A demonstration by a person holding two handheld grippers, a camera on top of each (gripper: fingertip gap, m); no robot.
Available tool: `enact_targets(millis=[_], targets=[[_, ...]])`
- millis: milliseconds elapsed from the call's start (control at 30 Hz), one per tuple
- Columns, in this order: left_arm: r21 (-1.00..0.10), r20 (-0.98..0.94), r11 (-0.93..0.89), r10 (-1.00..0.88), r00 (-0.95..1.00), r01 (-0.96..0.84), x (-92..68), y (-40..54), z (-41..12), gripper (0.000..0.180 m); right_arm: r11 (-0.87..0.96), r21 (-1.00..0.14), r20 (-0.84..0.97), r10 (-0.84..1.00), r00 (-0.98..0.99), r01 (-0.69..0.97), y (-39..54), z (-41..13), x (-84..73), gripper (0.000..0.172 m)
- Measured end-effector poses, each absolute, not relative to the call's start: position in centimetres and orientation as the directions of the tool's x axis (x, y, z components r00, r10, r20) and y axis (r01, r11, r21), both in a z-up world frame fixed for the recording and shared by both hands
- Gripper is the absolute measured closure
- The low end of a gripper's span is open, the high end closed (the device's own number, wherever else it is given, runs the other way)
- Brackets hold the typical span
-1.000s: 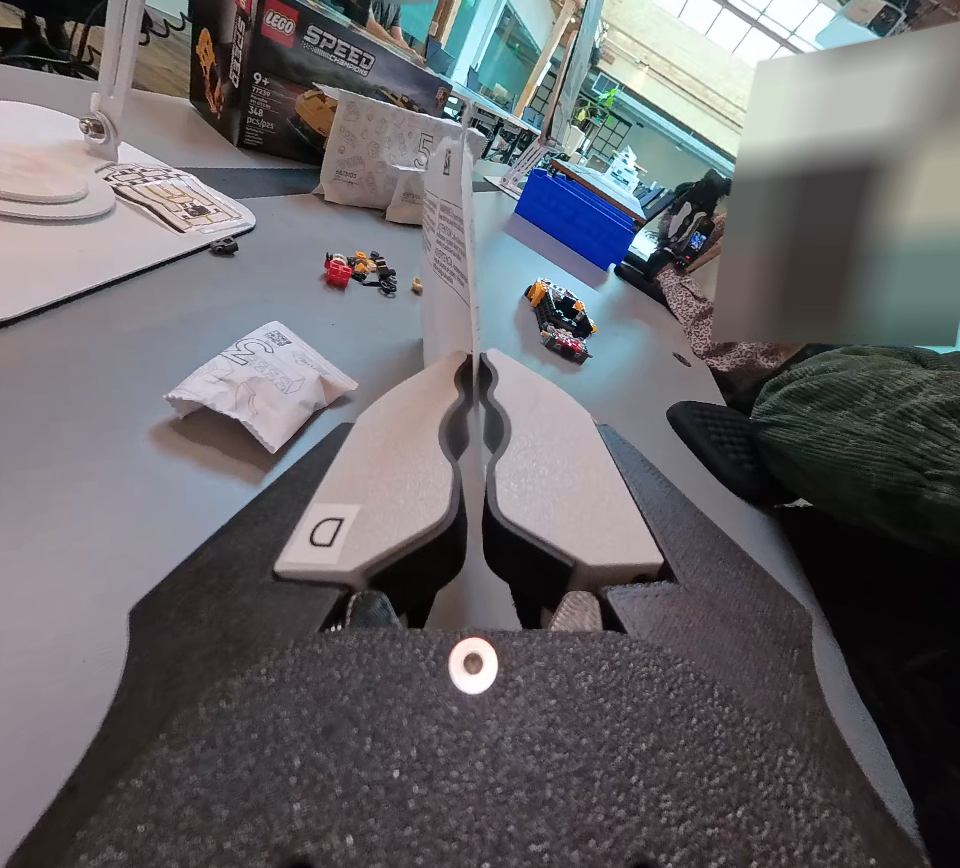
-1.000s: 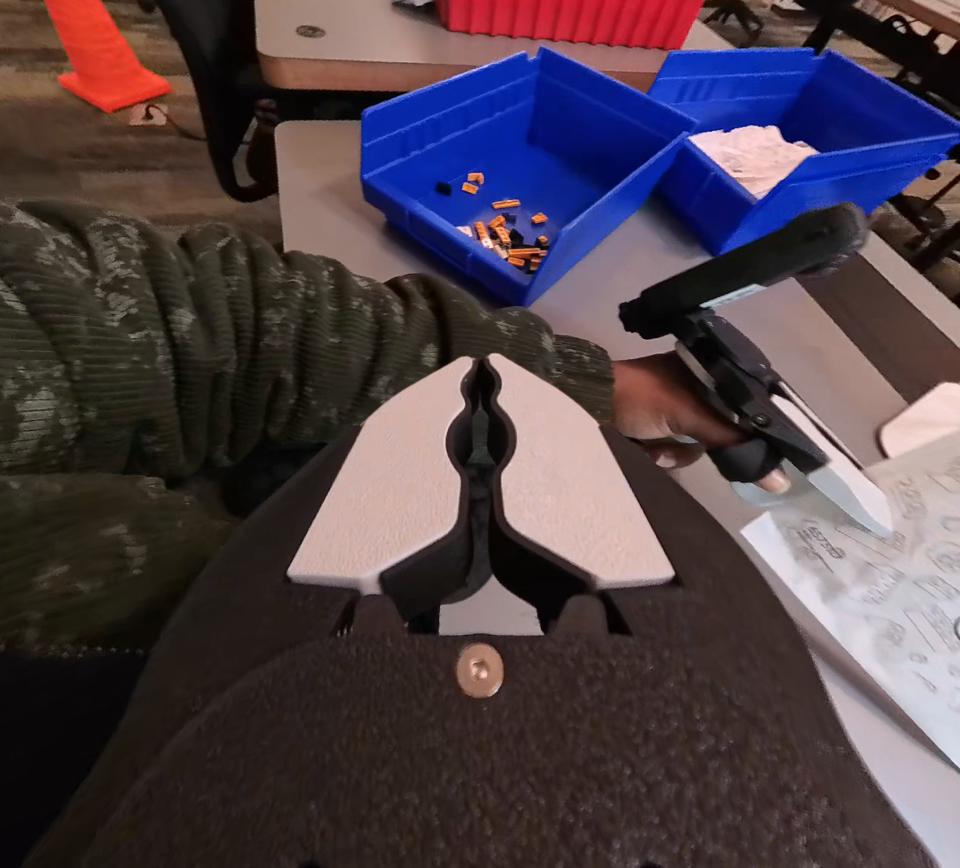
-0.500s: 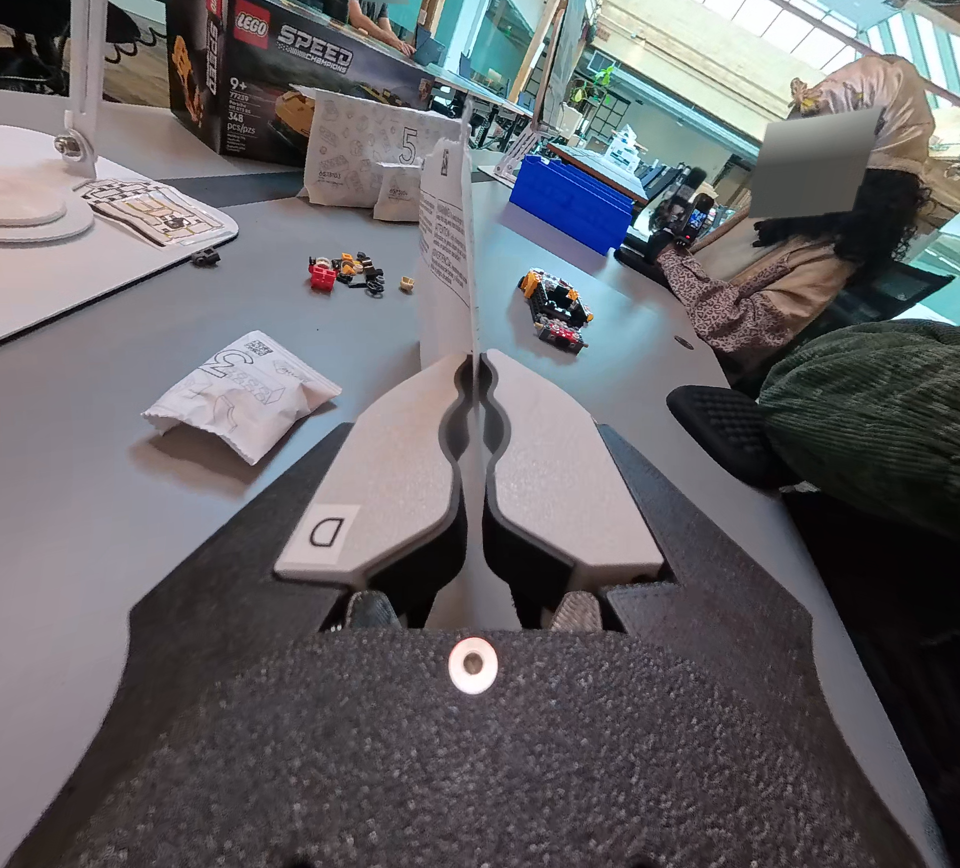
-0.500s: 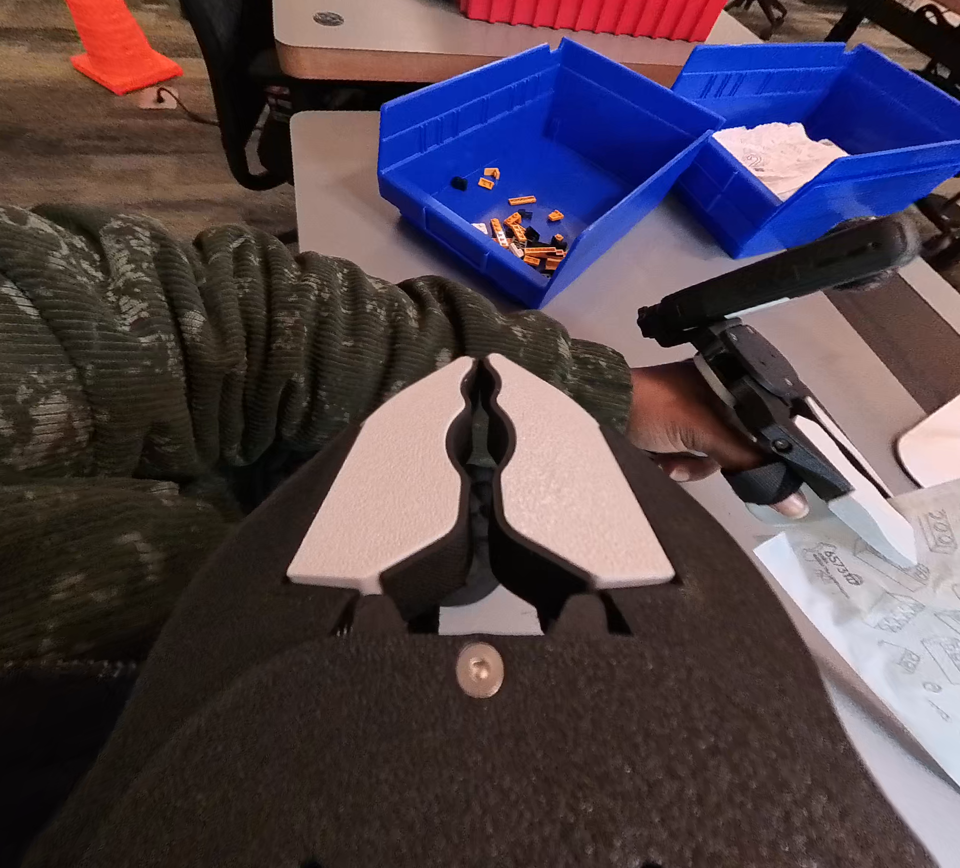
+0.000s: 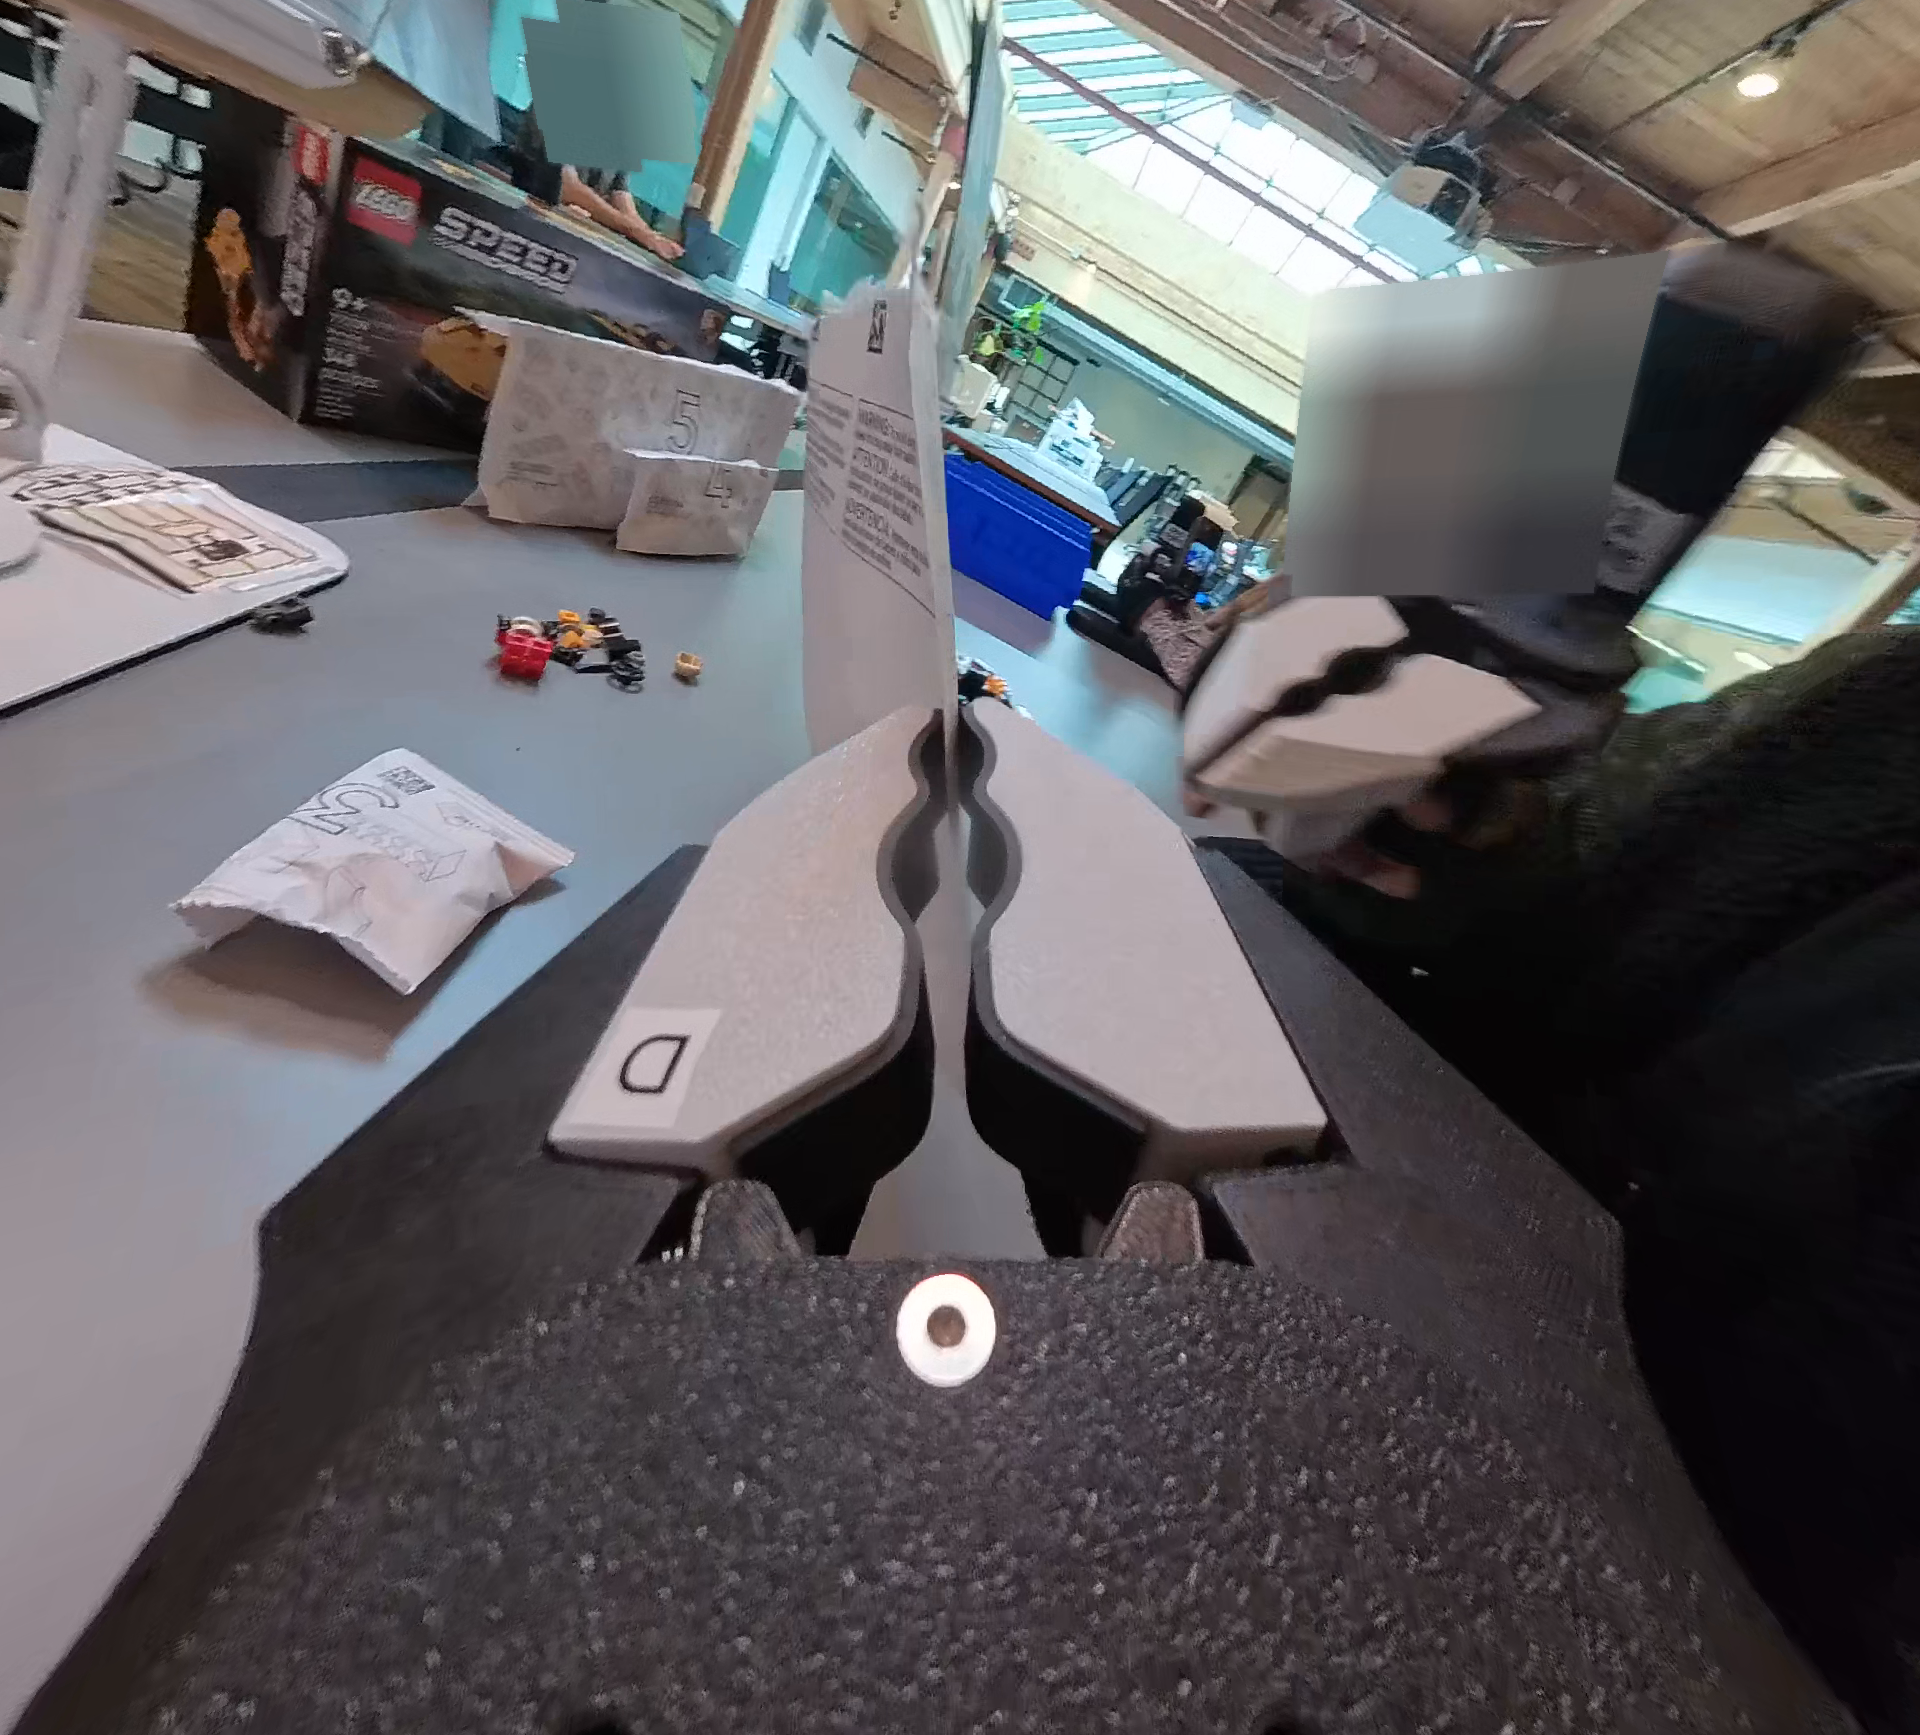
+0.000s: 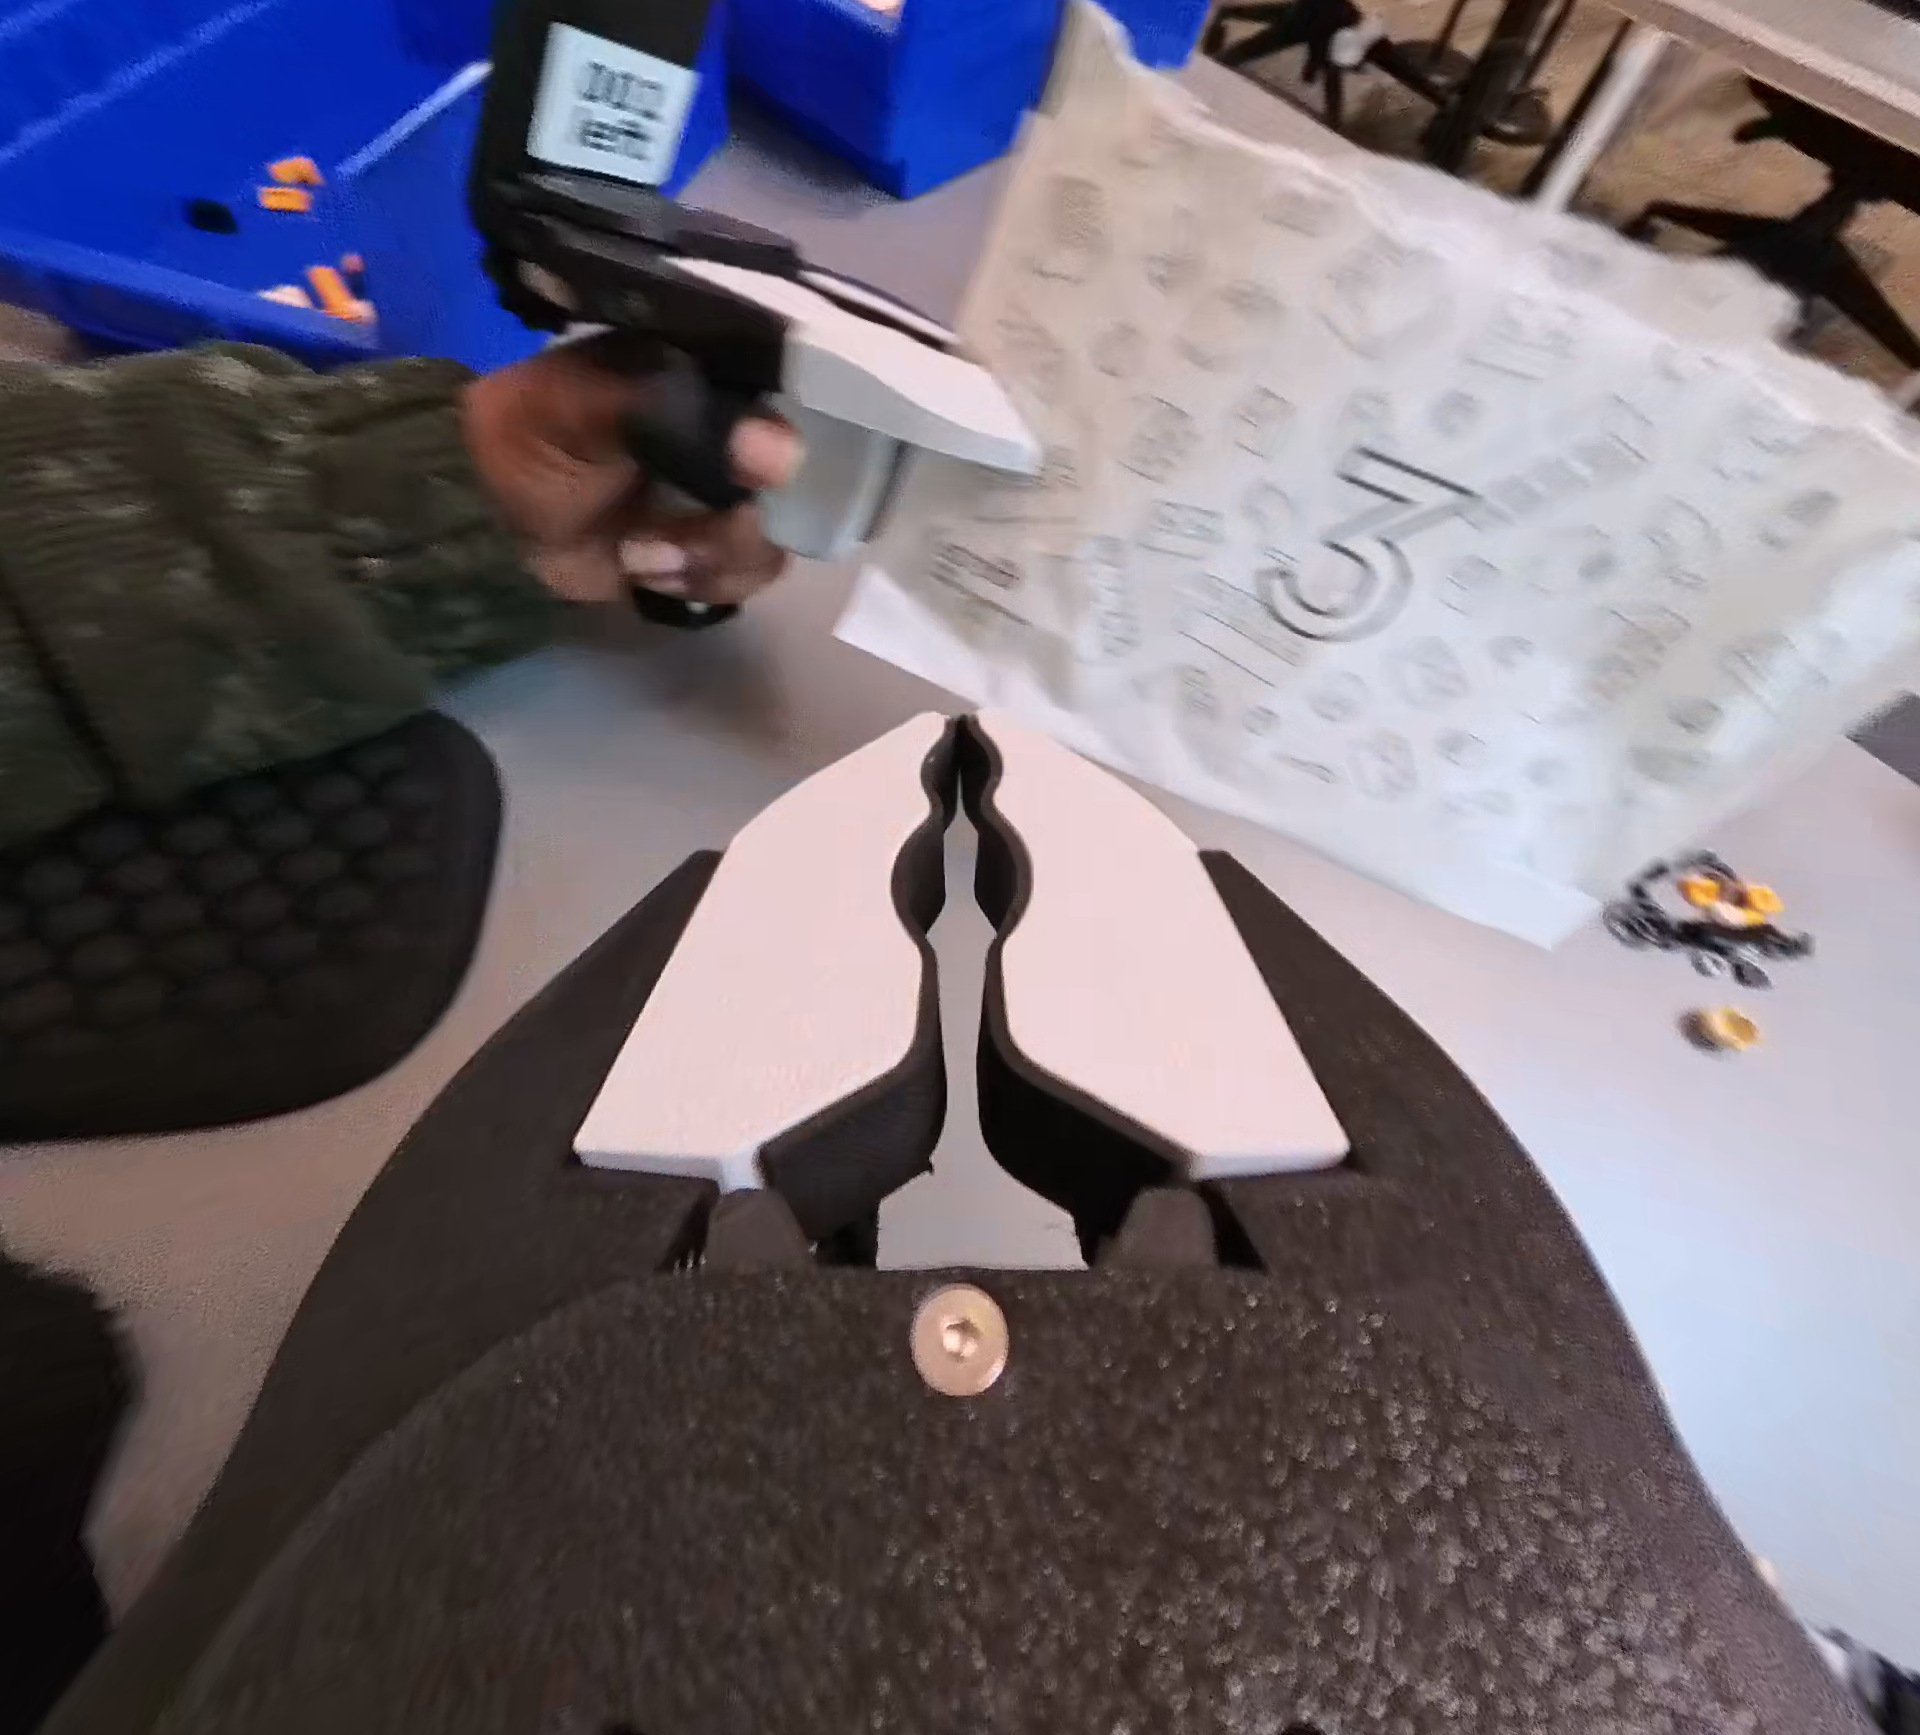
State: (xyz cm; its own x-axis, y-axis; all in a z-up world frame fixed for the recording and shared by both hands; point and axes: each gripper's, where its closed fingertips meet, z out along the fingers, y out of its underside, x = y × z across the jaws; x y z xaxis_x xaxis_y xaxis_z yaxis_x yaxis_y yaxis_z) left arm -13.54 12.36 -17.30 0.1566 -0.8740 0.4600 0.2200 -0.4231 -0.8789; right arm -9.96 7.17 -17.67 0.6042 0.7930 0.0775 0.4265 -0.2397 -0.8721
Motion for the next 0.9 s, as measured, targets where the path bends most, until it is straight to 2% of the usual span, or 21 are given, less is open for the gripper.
enact_targets(millis=[200,233,300,433,533,633,700,767,800,900], targets=[[-0.872,0.446,-0.431,-0.895,0.014,0.232,-14.1,10.7,-16.2,0.180,-0.242,-0.894,0.093,0.724,0.683,0.378,11.2,-17.7,-3.9,0.172],[-0.871,0.446,-0.435,-0.895,-0.006,0.229,-14.2,10.4,-16.2,0.180,-0.234,-0.895,0.097,0.729,0.677,0.381,11.5,-17.6,-3.2,0.156],[-0.873,0.442,-0.437,-0.896,-0.026,0.215,-14.2,10.2,-16.3,0.180,-0.211,-0.900,0.108,0.739,0.665,0.381,11.9,-17.4,-1.8,0.146],[-0.875,0.439,-0.441,-0.897,-0.058,0.199,-14.1,9.7,-16.4,0.180,-0.096,-0.932,0.134,0.805,0.577,0.350,11.7,-16.6,-0.6,0.105],[-0.876,0.436,-0.444,-0.896,-0.087,0.186,-14.1,9.4,-16.6,0.180,-0.140,-0.949,0.005,0.888,0.460,0.281,10.8,-16.6,-0.9,0.077],[-0.883,0.425,-0.440,-0.897,-0.120,0.163,-13.9,8.8,-16.7,0.180,-0.207,-0.956,-0.123,0.926,0.356,0.208,10.5,-16.7,-0.9,0.072],[-0.892,0.412,-0.429,-0.901,-0.132,0.142,-13.8,8.4,-17.0,0.180,-0.247,-0.955,-0.193,0.937,0.290,0.165,10.4,-16.8,-0.9,0.087],[-0.902,0.399,-0.414,-0.908,-0.129,0.122,-13.6,8.2,-17.3,0.180,-0.277,-0.950,-0.250,0.950,0.186,0.142,9.5,-17.0,-1.0,0.133],[-0.908,0.390,-0.403,-0.913,-0.121,0.112,-13.4,8.1,-17.4,0.180,-0.272,-0.952,-0.250,0.956,0.155,0.140,9.2,-17.1,-1.1,0.167],[-0.950,0.309,-0.308,-0.951,-0.002,0.057,-13.3,8.6,-17.9,0.177,-0.167,-0.975,-0.146,0.978,0.148,0.147,9.0,-16.8,-0.8,0.172]])
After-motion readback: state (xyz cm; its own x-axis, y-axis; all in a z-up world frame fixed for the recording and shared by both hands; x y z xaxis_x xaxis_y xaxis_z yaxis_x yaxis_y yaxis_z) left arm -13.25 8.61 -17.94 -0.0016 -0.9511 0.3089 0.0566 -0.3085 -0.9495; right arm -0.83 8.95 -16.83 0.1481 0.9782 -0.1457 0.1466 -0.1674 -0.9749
